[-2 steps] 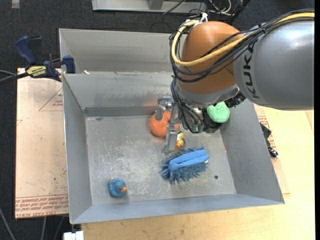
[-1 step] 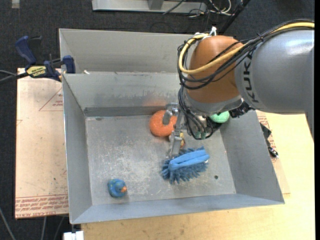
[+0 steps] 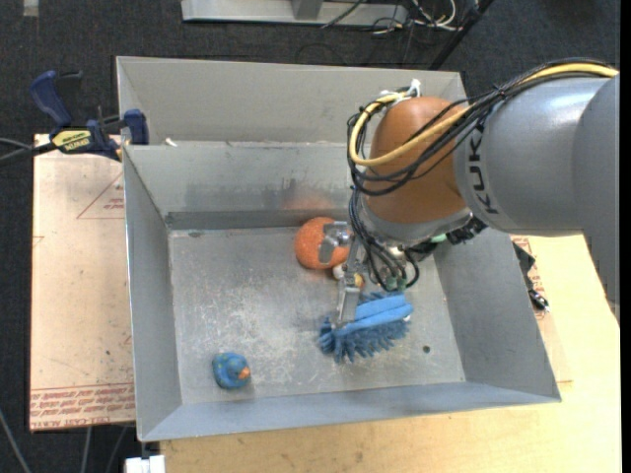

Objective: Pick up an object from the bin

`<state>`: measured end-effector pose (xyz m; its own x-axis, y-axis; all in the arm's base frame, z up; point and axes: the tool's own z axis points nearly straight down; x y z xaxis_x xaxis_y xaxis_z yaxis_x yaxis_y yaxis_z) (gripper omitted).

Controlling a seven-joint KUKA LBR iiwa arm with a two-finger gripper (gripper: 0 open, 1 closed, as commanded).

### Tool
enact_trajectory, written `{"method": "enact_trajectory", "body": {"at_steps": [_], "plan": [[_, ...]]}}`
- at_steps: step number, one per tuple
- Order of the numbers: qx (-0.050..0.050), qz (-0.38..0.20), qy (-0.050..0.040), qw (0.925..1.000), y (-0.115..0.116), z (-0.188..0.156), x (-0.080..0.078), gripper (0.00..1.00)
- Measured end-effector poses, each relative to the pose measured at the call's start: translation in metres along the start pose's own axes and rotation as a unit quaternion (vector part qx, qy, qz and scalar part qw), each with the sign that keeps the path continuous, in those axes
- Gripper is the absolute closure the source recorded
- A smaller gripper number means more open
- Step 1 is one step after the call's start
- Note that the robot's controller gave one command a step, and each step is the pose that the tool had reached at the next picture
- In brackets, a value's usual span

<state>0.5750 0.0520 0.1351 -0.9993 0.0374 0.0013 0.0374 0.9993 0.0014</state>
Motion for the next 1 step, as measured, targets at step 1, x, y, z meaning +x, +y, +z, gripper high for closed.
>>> {"method": "enact_trajectory", "body": {"at_steps": [1], "plan": [[-0.001,-0.085,-0.0025,0.9964,-0.0126,0.0228,-0.0115,0.0]]}}
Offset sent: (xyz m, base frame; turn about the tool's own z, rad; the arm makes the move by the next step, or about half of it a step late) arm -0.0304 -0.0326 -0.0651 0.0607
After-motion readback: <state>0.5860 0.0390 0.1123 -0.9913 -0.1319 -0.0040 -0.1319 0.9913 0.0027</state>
